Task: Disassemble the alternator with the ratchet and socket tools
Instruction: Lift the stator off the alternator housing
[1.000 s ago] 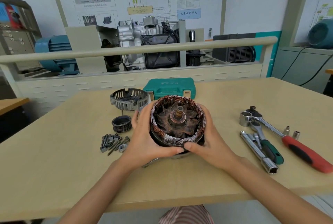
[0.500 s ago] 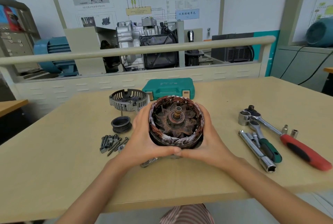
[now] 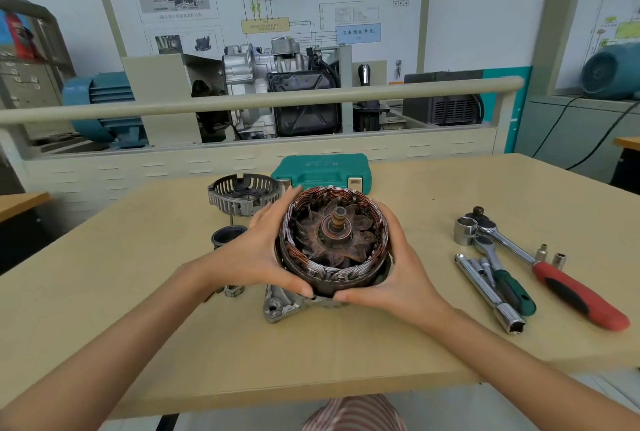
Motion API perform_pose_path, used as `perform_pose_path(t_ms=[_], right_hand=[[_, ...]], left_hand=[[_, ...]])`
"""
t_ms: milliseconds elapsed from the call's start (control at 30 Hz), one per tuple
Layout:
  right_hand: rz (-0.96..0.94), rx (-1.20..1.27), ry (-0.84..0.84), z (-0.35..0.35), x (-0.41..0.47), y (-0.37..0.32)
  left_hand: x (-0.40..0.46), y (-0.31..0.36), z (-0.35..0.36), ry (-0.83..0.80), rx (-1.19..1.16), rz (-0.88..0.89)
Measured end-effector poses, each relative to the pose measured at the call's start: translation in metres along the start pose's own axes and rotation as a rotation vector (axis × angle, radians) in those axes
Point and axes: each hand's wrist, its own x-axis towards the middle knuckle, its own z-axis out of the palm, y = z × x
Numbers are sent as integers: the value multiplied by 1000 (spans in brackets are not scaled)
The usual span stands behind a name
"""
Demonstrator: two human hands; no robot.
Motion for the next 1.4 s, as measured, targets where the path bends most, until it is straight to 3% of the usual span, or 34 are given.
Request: perform_pose_path(t_ms=[200, 333, 867, 1400], right_hand=[[90, 52, -2, -1, -4, 9], [85, 53, -42, -4, -4, 10], [0, 24, -33, -9, -1, 8], [-83, 44, -90, -9, 0, 5]], left_hand=[[2, -4, 9, 74, -189, 158], [2, -10, 18, 137, -263, 174], [-1, -3, 47, 414, -286, 254], [-4, -6, 56, 481, -300, 256]])
